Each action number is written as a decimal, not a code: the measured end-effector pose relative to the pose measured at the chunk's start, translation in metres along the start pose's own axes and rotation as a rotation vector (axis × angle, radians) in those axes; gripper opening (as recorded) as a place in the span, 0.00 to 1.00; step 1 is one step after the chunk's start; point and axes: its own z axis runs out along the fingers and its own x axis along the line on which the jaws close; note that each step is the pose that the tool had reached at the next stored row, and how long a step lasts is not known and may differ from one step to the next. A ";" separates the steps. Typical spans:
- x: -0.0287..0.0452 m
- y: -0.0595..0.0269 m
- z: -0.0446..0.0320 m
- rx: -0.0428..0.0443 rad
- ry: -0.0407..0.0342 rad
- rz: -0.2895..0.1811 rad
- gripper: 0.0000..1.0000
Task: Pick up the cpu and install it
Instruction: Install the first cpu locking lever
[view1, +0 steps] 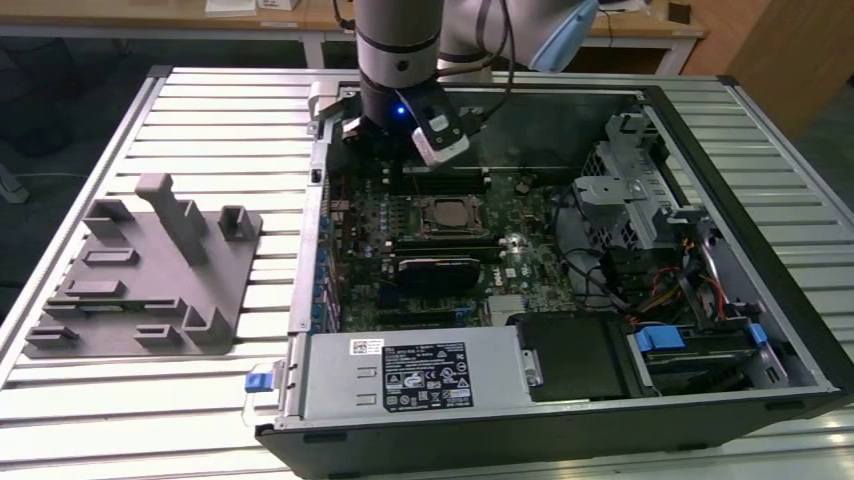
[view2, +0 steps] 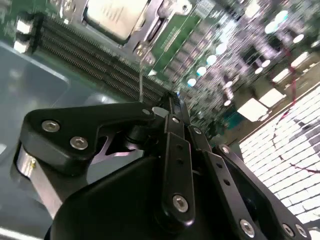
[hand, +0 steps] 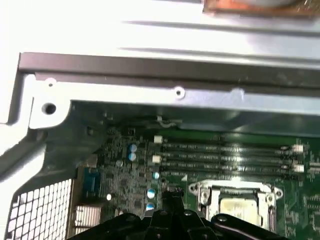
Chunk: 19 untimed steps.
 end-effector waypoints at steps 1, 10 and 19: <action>0.0000 -0.0001 0.0000 -0.0276 -0.0012 0.000 0.11; -0.0016 -0.0002 0.0000 -0.0596 -0.0028 0.000 0.11; -0.0227 -0.0012 -0.0001 -0.0594 -0.0021 0.002 0.11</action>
